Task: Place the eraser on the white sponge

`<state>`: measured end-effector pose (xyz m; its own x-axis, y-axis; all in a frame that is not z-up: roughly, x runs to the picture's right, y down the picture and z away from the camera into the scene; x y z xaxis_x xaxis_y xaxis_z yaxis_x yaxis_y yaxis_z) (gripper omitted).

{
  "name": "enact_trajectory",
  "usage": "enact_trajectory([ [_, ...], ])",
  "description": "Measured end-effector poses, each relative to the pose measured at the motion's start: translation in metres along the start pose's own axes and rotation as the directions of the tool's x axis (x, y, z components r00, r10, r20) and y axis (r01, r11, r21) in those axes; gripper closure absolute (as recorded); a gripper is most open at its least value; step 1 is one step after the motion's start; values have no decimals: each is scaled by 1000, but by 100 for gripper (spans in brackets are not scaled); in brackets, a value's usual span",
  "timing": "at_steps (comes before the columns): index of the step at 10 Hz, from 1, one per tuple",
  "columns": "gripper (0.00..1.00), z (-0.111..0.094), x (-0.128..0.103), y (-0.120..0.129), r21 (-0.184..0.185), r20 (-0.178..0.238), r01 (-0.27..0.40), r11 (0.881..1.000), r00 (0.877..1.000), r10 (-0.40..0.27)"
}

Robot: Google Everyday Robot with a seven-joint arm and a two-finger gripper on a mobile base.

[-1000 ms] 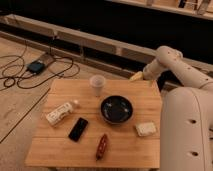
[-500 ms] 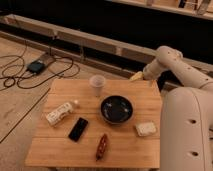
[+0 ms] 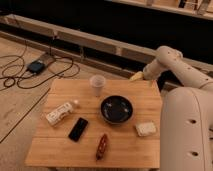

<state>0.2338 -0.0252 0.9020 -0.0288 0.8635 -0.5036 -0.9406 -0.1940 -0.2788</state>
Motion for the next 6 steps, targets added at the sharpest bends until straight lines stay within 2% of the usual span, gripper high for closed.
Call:
enact_trajectory([
  [6, 20, 0, 0, 0, 7, 0, 3, 1000, 1000, -3],
])
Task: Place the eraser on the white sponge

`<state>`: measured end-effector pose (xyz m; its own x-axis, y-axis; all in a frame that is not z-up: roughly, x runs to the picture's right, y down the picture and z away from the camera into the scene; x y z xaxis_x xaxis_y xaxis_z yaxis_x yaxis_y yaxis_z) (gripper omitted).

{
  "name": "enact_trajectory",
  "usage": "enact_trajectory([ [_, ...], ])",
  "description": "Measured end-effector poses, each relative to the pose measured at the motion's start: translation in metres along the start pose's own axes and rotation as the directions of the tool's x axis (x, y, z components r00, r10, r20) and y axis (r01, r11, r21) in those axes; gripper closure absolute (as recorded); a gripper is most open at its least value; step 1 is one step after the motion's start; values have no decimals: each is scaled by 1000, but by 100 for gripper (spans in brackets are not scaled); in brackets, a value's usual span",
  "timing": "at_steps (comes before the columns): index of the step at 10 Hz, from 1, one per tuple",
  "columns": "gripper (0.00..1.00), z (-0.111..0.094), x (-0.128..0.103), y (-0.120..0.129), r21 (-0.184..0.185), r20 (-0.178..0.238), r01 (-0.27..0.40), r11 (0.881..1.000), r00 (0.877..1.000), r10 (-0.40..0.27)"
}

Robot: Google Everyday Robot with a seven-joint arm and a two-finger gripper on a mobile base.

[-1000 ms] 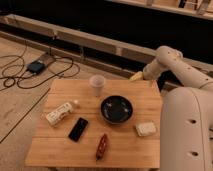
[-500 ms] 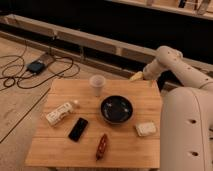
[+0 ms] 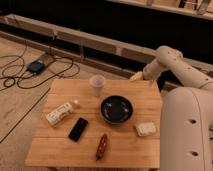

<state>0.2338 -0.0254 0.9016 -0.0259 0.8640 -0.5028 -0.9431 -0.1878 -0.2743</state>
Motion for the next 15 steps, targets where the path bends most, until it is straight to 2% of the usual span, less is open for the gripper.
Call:
enact_trajectory([
  [2, 20, -9, 0, 2, 53, 15, 19, 998, 1000, -19],
  [4, 20, -21, 13, 10, 135, 38, 57, 989, 997, -63],
  [6, 20, -25, 39, 28, 191, 52, 101, 976, 992, -113],
  [7, 20, -24, 68, 49, 212, 55, 124, 969, 989, -138],
  [9, 20, -13, 115, 93, 214, 41, 145, 966, 987, -157],
  [11, 20, 5, 168, 144, 205, 7, 179, 962, 983, -184],
  [12, 20, 10, 182, 160, 200, -5, 193, 961, 981, -196],
  [13, 20, 20, 199, 191, 186, -27, 225, 956, 974, -224],
  [15, 20, 32, 210, 232, 164, -63, 282, 945, 959, -275],
])
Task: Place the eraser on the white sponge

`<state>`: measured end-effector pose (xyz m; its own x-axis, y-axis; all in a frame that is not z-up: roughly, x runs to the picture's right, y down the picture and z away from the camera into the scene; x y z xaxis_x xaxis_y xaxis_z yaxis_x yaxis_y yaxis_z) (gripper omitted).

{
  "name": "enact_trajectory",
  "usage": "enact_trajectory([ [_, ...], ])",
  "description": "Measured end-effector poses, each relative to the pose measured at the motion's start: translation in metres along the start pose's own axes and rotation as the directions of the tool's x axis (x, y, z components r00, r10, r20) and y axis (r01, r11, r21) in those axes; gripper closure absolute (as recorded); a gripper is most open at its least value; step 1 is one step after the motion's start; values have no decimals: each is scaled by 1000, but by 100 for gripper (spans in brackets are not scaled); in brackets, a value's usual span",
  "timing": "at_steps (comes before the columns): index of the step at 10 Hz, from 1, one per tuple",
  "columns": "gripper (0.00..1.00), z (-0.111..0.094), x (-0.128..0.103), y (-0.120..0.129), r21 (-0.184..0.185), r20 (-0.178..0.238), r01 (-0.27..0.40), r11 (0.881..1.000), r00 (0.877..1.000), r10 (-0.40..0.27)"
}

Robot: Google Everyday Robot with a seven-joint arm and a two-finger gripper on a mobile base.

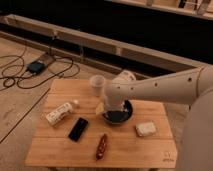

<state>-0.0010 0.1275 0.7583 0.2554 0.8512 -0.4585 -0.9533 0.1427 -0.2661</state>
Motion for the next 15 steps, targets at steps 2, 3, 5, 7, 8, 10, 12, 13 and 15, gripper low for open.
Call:
enact_trajectory([
  [2, 20, 8, -2, 35, -38, -26, 53, 998, 998, -54],
  [3, 20, 8, -2, 38, -40, -28, 58, 997, 998, -59],
  [5, 20, 7, -1, 35, -39, -28, 54, 998, 998, -55],
  [7, 20, 8, -1, 36, -40, -30, 57, 998, 998, -58],
  [8, 20, 8, -1, 37, -40, -29, 57, 998, 998, -58],
  [10, 20, 9, -2, 37, -41, -27, 47, 998, 998, -48],
  [12, 20, 9, -2, 51, -39, -28, 36, 999, 999, -37],
  [13, 20, 11, 0, 59, -36, -35, 35, 999, 999, -36],
  [15, 20, 15, 2, 77, -31, -47, 27, 999, 998, -29],
])
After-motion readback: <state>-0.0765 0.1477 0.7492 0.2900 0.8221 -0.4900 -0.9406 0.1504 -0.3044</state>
